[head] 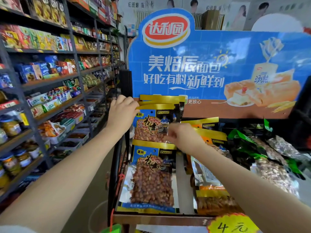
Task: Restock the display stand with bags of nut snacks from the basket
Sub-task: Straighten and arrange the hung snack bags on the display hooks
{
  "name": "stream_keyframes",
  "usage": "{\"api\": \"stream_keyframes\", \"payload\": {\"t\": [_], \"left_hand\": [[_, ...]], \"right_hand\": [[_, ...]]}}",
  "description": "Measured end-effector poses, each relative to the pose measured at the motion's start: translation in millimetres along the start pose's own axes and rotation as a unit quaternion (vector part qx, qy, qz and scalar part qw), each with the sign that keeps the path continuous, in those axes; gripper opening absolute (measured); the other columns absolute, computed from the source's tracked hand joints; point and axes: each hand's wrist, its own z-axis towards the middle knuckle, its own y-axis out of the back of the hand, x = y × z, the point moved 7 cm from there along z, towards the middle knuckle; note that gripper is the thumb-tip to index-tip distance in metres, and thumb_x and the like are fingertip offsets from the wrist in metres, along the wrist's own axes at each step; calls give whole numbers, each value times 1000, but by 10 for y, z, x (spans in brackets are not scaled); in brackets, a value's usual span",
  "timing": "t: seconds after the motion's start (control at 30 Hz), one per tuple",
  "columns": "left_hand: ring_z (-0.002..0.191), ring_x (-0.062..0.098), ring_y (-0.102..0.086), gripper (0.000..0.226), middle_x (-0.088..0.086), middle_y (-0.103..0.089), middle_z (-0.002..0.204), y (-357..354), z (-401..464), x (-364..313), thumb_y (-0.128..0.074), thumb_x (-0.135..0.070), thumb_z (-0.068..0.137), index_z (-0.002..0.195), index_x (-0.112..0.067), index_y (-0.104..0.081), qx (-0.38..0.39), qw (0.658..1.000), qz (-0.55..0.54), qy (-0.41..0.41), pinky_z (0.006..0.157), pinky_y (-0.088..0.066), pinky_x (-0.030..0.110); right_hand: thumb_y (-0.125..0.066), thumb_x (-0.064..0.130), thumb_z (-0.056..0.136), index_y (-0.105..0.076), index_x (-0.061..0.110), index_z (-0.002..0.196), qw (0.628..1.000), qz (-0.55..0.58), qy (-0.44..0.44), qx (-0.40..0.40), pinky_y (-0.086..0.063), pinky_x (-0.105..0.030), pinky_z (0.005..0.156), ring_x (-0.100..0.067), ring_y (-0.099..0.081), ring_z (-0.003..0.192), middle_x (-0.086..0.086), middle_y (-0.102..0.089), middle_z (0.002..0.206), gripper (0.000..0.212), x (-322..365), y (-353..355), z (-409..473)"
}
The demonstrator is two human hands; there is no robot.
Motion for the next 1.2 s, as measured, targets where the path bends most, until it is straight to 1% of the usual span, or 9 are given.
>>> {"api": "stream_keyframes", "payload": {"t": [0.1, 0.23, 0.33, 0.53, 0.8, 0.87, 1.0, 1.1, 1.2], "left_hand": [[90, 38, -51, 15, 14, -65, 92, -3, -27, -3, -60, -14, 84, 90, -5, -71, -17, 1000, -17, -3, 75, -38, 44], [88, 39, -51, 21, 18, -63, 93, -26, -90, 43, -59, -9, 85, 103, -9, -69, -15, 999, -29, -2, 74, -36, 43], [93, 38, -53, 28, 19, -60, 98, -4, -134, 21, -52, -10, 90, 116, -9, -62, -4, 999, -40, -5, 76, -36, 42], [92, 34, -57, 16, 13, -58, 104, 0, 1, 68, -49, -14, 92, 104, -7, -56, 17, 995, -95, 40, 68, -42, 40], [98, 23, -61, 17, 10, -69, 104, -141, 14, 349, -53, -12, 89, 97, -8, -67, 8, 933, -306, 191, 81, -44, 28], [98, 24, -59, 20, 10, -64, 109, -61, 1, 282, -49, -12, 91, 102, -10, -65, -6, 950, -266, 164, 79, -44, 31], [100, 25, -55, 19, 10, -54, 112, 73, -159, -90, -50, -13, 90, 106, -9, -61, -53, 977, -201, 53, 75, -49, 40], [94, 25, -56, 15, 8, -58, 103, -51, -307, -447, -52, -12, 89, 98, -8, -63, -8, 969, -243, -39, 77, -50, 44], [97, 25, -56, 16, 7, -58, 104, -198, -382, -771, -52, -14, 90, 100, -9, -63, 55, 957, -274, -77, 79, -50, 46]], "right_hand": [[-60, 28, 88, -50, 11, 120, 991, -85, 29, 95, -48, -41, 92, -29, -52, 116, -9, -53, 125, 37, 47, -354, -49], [-63, 29, 85, -45, 9, 117, 992, -61, -16, 105, -48, -39, 83, -32, -54, 108, -13, -56, 117, 41, 23, -468, -19], [-58, 26, 89, -57, 8, 105, 988, -60, 3, 143, -47, -34, 74, -29, -57, 94, -11, -59, 101, 24, 98, -481, -50], [-53, 21, 90, -64, 8, 99, 989, -98, 0, -114, -44, -35, 71, -32, -59, 94, -11, -63, 100, 19, 167, 236, 238], [-51, 21, 92, -62, 9, 105, 984, -121, -4, -129, -41, -37, 81, -33, -55, 102, -11, -63, 104, 21, 180, 138, 348], [-49, 26, 93, -58, 13, 113, 982, -175, -2, -73, -37, -38, 89, -31, -51, 110, -9, -62, 111, 26, 132, -1, 309], [-48, 27, 94, -53, 16, 124, 986, -146, 2, -74, -35, -40, 96, -29, -47, 116, -7, -59, 123, 32, 90, -5, 204], [-50, 21, 93, -53, 13, 125, 989, -82, 4, -120, -40, -42, 92, -33, -48, 115, -11, -58, 123, 32, -51, 250, 45], [-46, 14, 94, -56, 6, 113, 986, -75, -87, -123, -46, -43, 82, -37, -53, 104, -17, -60, 113, 23, -712, 522, -135]]}}
